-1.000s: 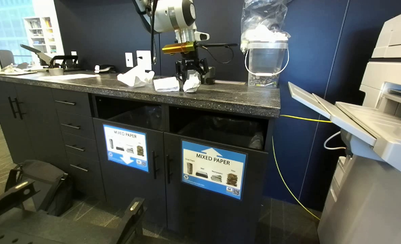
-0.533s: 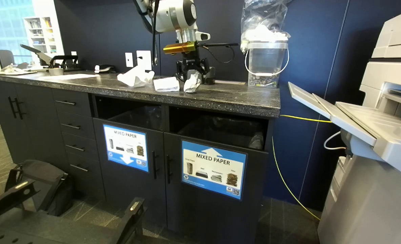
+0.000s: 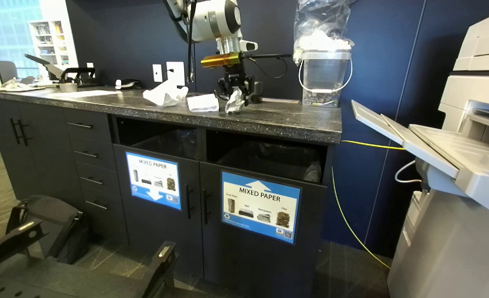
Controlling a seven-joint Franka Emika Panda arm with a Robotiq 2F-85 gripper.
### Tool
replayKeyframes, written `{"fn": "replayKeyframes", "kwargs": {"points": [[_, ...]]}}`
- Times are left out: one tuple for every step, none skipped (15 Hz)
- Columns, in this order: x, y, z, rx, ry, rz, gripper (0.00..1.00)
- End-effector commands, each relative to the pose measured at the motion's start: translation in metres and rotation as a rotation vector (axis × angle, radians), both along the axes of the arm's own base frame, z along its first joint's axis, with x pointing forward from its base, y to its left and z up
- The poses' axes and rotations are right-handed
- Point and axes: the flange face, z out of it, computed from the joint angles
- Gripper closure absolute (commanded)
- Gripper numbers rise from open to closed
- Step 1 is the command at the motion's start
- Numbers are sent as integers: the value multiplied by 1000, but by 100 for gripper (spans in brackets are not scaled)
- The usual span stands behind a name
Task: Put one white paper inside the bin on the right
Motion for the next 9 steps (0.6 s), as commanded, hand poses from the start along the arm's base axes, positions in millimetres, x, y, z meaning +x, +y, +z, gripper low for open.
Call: {"fn": "replayKeyframes", "kwargs": {"points": [[7,-4,4,6,-6,0,73],[7,-5,5,6,-6,-1,79],[6,-5,4,5,-5,-2,85],[6,-6,4,4,-4,-3,88],[6,-7,5,3,-4,-7,90],[4,-9,6,4,-2,-10,92],[3,-11,6,7,3,-12,91],[2,-12,6,6,7,-16,89],[-1,-13,6,6,12,-22,88]]}}
